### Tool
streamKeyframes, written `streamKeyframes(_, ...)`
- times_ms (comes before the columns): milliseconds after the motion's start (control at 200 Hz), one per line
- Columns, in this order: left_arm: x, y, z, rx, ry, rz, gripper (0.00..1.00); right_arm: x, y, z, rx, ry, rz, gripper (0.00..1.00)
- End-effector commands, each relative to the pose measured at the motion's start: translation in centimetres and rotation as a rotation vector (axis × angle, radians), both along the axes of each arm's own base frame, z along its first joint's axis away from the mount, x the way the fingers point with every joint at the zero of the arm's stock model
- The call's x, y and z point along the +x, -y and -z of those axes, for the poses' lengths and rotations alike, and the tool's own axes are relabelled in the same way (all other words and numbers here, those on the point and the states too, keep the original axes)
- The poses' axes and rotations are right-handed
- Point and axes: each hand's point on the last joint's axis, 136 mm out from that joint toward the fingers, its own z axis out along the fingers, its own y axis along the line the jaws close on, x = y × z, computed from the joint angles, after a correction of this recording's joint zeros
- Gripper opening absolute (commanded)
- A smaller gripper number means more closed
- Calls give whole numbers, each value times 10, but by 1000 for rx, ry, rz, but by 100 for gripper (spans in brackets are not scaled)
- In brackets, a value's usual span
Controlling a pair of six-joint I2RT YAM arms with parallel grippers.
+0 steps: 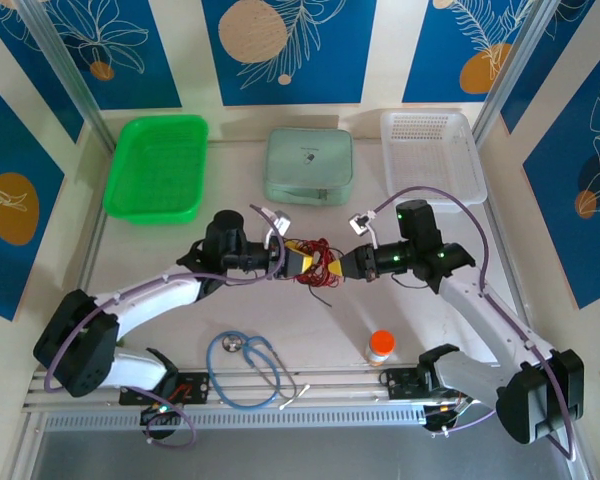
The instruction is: Untangle the cables
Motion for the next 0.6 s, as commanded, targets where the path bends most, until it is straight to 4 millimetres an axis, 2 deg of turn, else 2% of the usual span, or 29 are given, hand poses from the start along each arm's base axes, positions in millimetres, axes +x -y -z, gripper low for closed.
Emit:
streamKeyframes(0, -10, -4, -41, -85, 88, 29, 0, 25, 14, 30, -124, -69, 145, 0)
streamKeyframes(140, -14, -15, -36, -70, 87, -20, 0, 51, 30, 68, -256, -162, 293, 0)
streamKeyframes(320, -12, -16, -31, -90, 56, -46, 0, 65, 25, 88, -366, -207, 371, 0)
streamKeyframes(385, -6, -15, -26, -84, 44, -74, 0, 65, 28, 91, -454, -210, 399, 10)
streamKeyframes(465, 7, -19, -20, -51, 38, -152, 0, 60, 41, 89, -583, -202, 438, 31)
streamKeyframes(535, 20, -26, -13, -8, 37, -244, 0, 53, 52, 79, -666, -181, 460, 46)
streamKeyframes(595, 28, -33, -11, 17, 42, -309, 0, 46, 59, 69, -694, -176, 475, 54)
